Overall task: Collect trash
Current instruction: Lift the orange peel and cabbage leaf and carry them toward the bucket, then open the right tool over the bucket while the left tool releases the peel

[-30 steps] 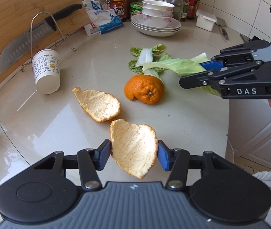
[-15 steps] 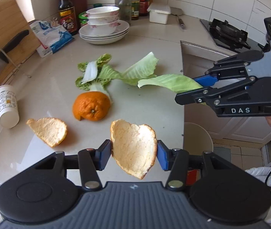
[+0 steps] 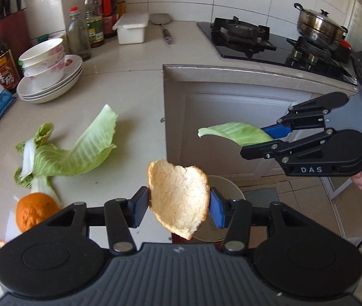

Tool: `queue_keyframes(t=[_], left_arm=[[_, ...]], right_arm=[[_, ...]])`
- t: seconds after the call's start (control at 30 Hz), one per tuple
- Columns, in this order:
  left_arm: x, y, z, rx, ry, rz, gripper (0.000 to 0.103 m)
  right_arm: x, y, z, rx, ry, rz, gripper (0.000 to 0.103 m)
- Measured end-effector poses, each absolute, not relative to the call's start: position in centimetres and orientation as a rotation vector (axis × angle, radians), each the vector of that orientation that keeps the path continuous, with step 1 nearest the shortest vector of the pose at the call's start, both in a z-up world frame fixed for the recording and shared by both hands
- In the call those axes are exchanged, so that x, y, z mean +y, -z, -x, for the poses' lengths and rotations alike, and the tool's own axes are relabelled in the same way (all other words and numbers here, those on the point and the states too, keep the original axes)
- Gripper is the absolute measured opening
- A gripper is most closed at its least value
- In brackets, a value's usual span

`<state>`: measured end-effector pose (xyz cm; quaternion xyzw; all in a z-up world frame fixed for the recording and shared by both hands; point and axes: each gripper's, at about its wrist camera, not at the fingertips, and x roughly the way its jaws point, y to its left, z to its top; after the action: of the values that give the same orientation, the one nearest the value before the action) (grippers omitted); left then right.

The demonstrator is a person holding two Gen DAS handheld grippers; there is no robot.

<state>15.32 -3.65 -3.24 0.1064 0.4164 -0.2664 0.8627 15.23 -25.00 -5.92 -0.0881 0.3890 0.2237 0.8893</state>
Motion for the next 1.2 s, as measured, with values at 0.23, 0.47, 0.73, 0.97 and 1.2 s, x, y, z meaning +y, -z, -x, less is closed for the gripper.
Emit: queue_keyframes(t=[0.23, 0.47, 0.73, 0.97, 1.2], left_arm=[[-6.8, 3.9, -16.5, 0.868, 0.613, -0.261, 0.049], [-7.7, 4.4, -17.3, 0.892, 0.605, -0.263, 0.049], [-8.1, 5.2, -18.3, 0.912, 0.579, -0.251, 0.049], [-9.3, 6.1, -19.2, 0.927, 0.584, -0.269, 0.049], [-11.4, 7.1, -19.9, 0.931, 0.622, -0.286, 0.049]], right_arm=[[-28.4, 10.7, -16.7, 0.903, -0.387, 0.148, 0.03], [-30.4, 15.1, -18.4, 0.981, -0.337, 0.12, 0.031], [-30.8, 18.4, -20.7, 1.017, -0.306, 0.106, 0.048], [-30.6, 18.5, -21.0, 0.998, -0.302, 0.082, 0.081], [-31.4, 17.2, -19.8, 0.952, -0.268, 0.073, 0.099]])
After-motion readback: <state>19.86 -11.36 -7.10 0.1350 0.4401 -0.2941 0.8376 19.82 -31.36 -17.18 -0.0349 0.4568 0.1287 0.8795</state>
